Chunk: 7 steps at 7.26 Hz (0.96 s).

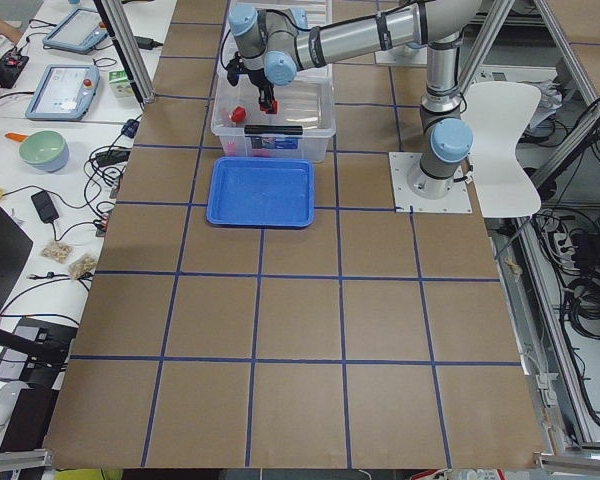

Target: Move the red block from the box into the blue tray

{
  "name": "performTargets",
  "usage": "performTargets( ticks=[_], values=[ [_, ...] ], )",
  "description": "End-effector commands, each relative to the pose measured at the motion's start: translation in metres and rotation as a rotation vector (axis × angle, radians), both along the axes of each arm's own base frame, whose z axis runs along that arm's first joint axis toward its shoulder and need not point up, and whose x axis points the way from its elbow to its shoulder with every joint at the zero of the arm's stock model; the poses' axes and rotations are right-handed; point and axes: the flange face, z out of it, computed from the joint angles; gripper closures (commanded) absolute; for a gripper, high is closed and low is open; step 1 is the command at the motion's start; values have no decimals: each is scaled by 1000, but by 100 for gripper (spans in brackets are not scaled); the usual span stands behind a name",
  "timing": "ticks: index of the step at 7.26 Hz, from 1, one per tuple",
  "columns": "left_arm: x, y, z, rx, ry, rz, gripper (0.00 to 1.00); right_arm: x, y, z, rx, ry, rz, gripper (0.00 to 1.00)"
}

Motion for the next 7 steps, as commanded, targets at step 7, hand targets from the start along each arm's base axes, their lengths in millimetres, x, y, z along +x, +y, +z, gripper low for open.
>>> performTargets(
  ticks=[7],
  values=[
    [238,-26,21,41,-42,-44,100,-179,-22,-1,6,38,3,0]
  ],
)
